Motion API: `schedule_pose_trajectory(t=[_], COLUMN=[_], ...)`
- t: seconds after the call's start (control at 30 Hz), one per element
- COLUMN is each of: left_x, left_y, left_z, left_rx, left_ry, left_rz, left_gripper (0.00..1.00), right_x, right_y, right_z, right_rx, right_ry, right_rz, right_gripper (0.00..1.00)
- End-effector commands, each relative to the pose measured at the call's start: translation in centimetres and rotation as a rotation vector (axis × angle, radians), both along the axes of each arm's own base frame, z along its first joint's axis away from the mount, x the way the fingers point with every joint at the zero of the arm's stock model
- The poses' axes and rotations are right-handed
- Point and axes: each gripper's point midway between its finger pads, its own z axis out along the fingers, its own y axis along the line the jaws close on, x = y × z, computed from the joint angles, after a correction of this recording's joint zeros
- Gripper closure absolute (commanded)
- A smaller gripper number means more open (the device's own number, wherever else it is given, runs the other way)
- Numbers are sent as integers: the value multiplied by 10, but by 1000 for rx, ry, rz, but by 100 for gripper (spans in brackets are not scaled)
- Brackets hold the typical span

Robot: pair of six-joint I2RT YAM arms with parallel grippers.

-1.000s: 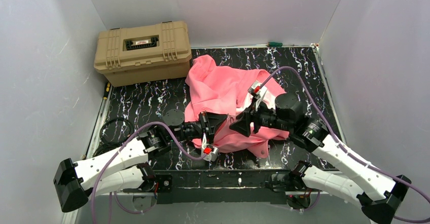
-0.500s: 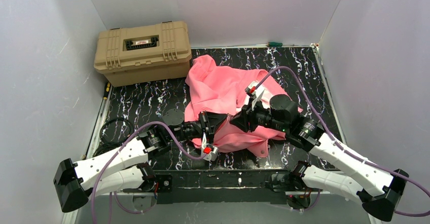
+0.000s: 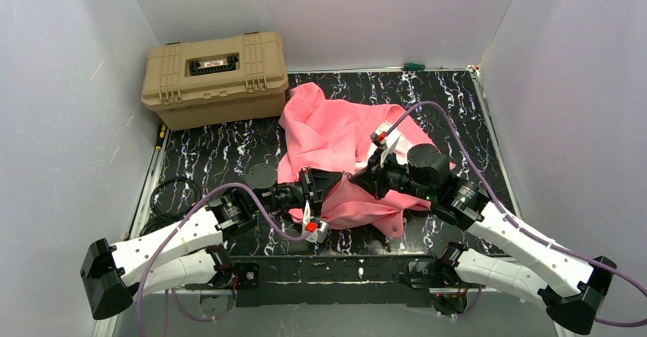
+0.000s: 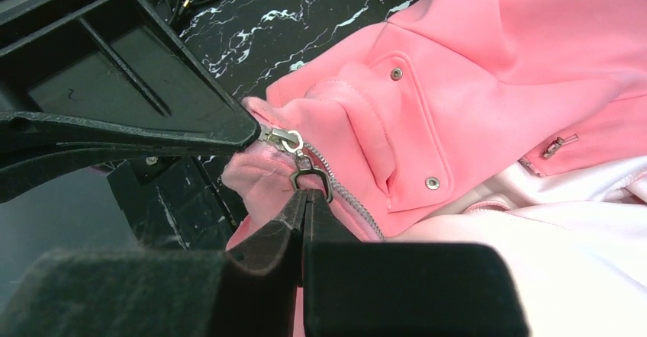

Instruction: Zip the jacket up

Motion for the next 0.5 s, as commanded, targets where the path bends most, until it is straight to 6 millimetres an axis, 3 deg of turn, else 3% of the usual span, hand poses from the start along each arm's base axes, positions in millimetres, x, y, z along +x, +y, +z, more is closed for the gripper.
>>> schedule_pose_trajectory(t=[0.0,0.07,0.13,0.17,0.23,0.27,0.33,0.4,0.47], left_x=[-6,-6,-6,-5,-5,-5,-5,-3,-3], left_y=[1,1,1,2,2,2,3,3,3], left_z=[29,29,29,30,30,30,31,32,34], left_rx=[-61,-61,-62,-63,-64,-65,-66,-70,-75], left_ry=[-47,-47,-49,-50,-51,-52,-52,-47,-36], left_rz=[-26,-26,-23,-21,-19,-18,-13,-7,-2], left_gripper=[100,100,100,100,100,100,100,100,100], right_x=[3,2,-1,-4,-9,-9,-9,-7,-3], right_y=[1,2,3,3,3,3,-1,-6,-11], right_z=[23,25,23,19,16,15,14,15,16], right_rx=[51,53,56,53,55,59,62,61,45], right_ry=[-62,-62,-49,-34,-14,-9,-10,-34,-78], right_rz=[-3,-1,14,25,41,37,19,-7,-33], right_gripper=[96,99,92,87,65,50,31,26,27])
